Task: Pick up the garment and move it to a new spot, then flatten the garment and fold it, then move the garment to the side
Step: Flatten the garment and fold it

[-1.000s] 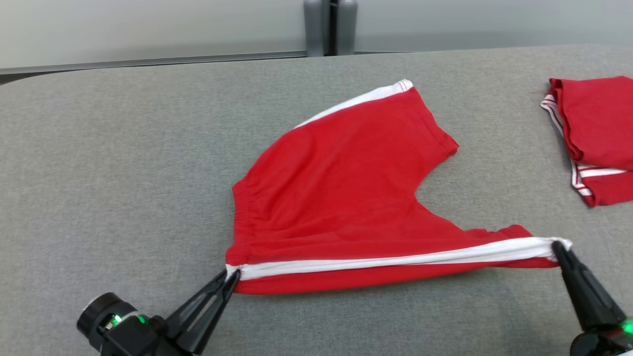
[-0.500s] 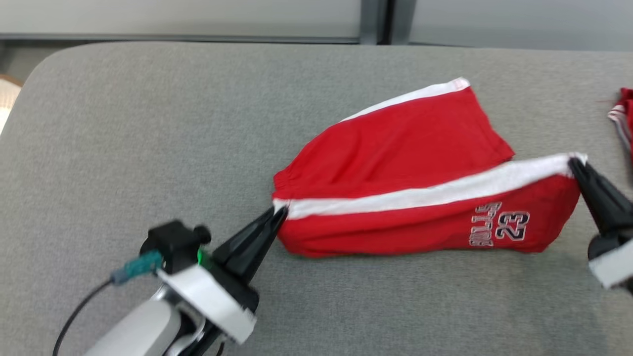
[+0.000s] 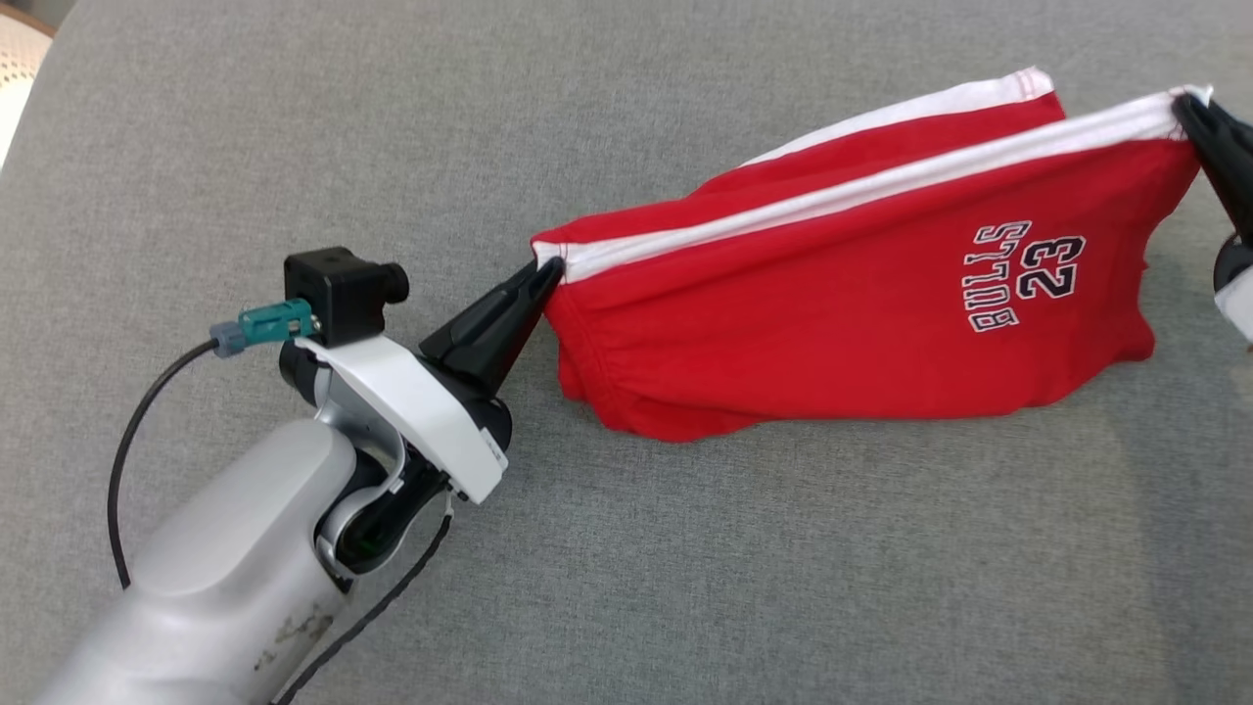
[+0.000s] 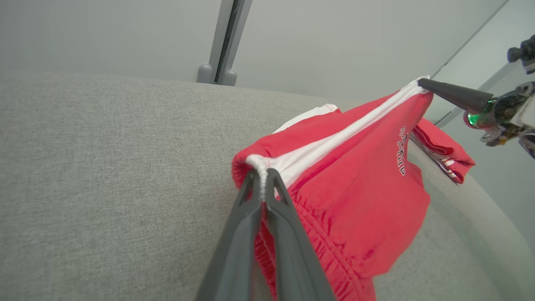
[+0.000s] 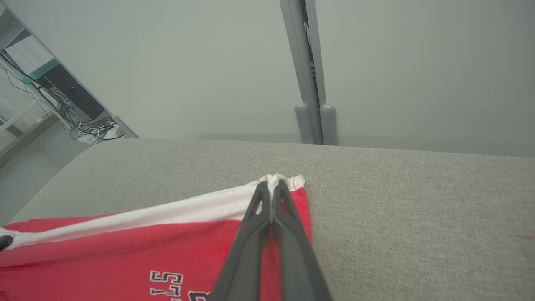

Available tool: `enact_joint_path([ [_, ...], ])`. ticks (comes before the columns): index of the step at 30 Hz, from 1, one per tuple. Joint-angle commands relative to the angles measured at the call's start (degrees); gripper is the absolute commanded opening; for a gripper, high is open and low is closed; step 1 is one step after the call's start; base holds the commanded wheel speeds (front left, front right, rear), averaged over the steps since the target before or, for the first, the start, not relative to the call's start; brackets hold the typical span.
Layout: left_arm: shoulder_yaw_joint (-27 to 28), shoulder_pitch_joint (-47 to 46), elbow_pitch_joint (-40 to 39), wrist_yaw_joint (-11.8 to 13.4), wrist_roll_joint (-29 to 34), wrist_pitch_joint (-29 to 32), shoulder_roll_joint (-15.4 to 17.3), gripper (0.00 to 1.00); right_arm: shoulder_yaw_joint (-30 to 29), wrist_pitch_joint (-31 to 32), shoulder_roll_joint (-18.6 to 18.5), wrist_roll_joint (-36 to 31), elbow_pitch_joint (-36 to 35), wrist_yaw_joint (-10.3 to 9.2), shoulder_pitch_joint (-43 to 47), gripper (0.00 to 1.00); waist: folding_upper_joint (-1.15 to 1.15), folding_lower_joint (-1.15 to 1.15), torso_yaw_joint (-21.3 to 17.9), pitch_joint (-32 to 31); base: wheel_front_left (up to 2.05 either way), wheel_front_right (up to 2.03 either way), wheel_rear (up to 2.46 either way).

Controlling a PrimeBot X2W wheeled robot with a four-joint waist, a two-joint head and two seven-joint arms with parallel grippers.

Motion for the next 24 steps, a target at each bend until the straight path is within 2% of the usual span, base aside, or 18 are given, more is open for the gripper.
enact_joint_path([
  [1,-0.62,-1.93,0.98,-0.07,-1.29,-0.57,0.25,0.00,0.62,0.85,-0.02,-0.35,1.40,-0.03,-2.48,0.00,0.00,0.00,0.65,1.48,0.00,0.00,0.00],
  [14,-6.62,-8.66,8.04,-0.05,-5.28,-5.35,-1.29,0.00,6.94,0.45,0.59,-0.88,11.43,-0.03,-14.34,0.00,0.00,0.00,1.70,5.08,0.00,0.00,0.00],
  [15,-7.05,-9.10,8.61,-0.05,-5.52,-5.81,-1.47,0.00,7.43,-0.02,0.69,-0.85,12.16,-0.03,-14.90,0.10,0.00,0.00,1.77,5.19,0.00,0.00,0.00],
  [16,-7.43,-9.49,9.16,-0.05,-5.78,-6.24,-1.68,0.07,7.86,-0.70,0.77,-1.07,12.83,-0.03,-15.50,0.37,0.00,0.00,1.82,5.27,0.00,0.00,0.00],
  [17,-7.75,-9.84,9.92,-0.05,-5.77,-6.68,-1.80,0.29,8.26,-1.55,0.88,-1.18,13.43,-0.03,-15.92,0.83,0.00,0.00,1.86,5.30,0.00,0.00,0.00],
  [18,-8.00,-10.13,10.57,-0.05,-5.82,-7.07,-2.00,0.64,8.70,-2.67,1.03,-1.01,13.95,-0.03,-16.26,1.00,0.00,0.00,1.86,5.28,0.00,0.00,0.00],
  [19,-8.21,-10.42,11.21,-0.05,-5.88,-7.47,-2.24,1.00,9.03,-3.92,1.21,-0.71,14.43,-0.03,-16.49,1.00,0.00,0.00,1.85,5.20,0.00,0.00,0.00],
  [24,-8.67,-9.42,12.94,-0.05,-4.62,-8.72,-2.58,1.00,11.13,-8.98,1.15,1.09,14.78,-0.03,-13.93,1.00,0.00,0.00,1.32,3.47,0.00,0.00,0.00],
])
